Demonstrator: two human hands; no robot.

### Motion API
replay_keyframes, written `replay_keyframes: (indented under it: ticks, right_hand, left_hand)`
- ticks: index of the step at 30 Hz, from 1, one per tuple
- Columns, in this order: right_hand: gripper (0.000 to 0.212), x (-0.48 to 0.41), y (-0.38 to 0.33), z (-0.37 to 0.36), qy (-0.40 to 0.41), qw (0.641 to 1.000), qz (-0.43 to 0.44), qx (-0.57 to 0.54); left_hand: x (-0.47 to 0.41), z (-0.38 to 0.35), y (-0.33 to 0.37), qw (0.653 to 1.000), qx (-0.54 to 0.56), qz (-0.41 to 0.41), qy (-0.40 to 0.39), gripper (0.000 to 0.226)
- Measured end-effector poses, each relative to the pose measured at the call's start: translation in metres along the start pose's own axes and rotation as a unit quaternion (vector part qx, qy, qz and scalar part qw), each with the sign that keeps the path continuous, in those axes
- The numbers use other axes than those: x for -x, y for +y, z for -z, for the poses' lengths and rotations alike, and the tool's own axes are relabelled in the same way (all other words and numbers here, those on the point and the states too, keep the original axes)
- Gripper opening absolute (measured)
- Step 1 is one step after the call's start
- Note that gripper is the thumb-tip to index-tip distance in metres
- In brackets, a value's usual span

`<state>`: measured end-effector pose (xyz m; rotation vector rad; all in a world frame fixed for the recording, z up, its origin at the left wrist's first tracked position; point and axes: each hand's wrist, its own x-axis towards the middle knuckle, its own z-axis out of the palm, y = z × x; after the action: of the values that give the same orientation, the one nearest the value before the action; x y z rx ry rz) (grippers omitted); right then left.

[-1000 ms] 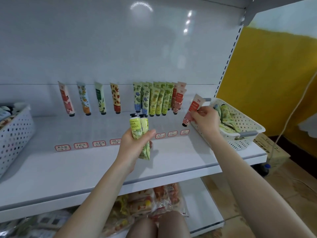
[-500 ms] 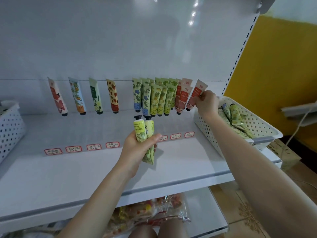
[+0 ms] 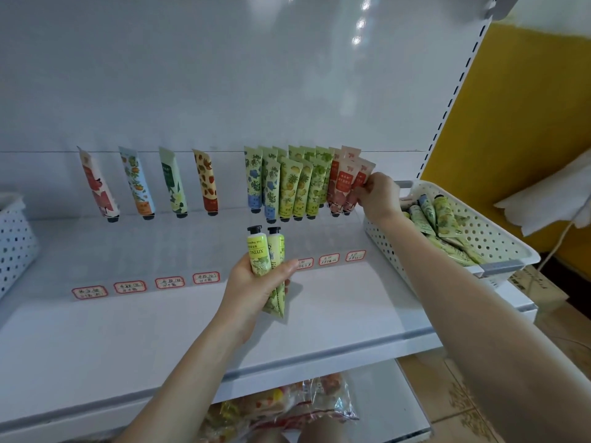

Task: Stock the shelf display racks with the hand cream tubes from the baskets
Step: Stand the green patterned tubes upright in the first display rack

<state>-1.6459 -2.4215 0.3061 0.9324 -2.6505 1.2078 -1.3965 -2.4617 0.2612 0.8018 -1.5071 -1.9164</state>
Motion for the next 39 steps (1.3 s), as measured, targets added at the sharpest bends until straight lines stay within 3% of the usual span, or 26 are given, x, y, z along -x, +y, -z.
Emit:
replay_keyframes:
  ticks: [6, 9, 19, 27, 32, 35, 39]
  right_hand:
    - [0.027, 0.003, -0.004, 0.004, -0.01, 1.0, 0.018, 0.019]
    - [0.016, 0.004, -0.006, 0.004, -0.014, 0.999, 0.024, 0.024]
    - [0.019, 0.001, -0.007, 0.003, -0.023, 0.997, 0.031, 0.066]
    - [0.014, 0.002, -0.007, 0.002, -0.022, 0.999, -0.001, 0.03]
    - [0.028, 0.004, -0.007, 0.007, -0.025, 0.999, -0.029, 0.022]
    - [0.033, 0.01, -0.009, 0.016, 0.014, 0.999, -0.031, 0.036]
    - [0.03, 0.04, -0.019, 0.028, 0.055, 0.996, 0.007, -0.07]
  left_hand:
    - [-0.001, -0.003, -0.001, 1.0, 0.002, 0.0, -0.002, 0.021]
    - [-0.002, -0.003, -0.001, 1.0, -0.001, 0.002, -0.001, 0.021]
    - [-0.002, -0.002, -0.003, 1.0, 0.007, 0.003, -0.003, 0.023]
    - [-0.003, 0.0, 0.001, 1.0, -0.001, -0.001, -0.006, 0.024]
    - [-0.001, 0.0, 0.004, 1.0, -0.007, -0.005, -0.008, 0.02]
    - [0.0, 0.001, 0.005, 1.0, 0.002, -0.009, -0.002, 0.026]
    - [0.003, 0.001, 0.012, 0.999, 0.039, -0.016, 0.018, 0.023]
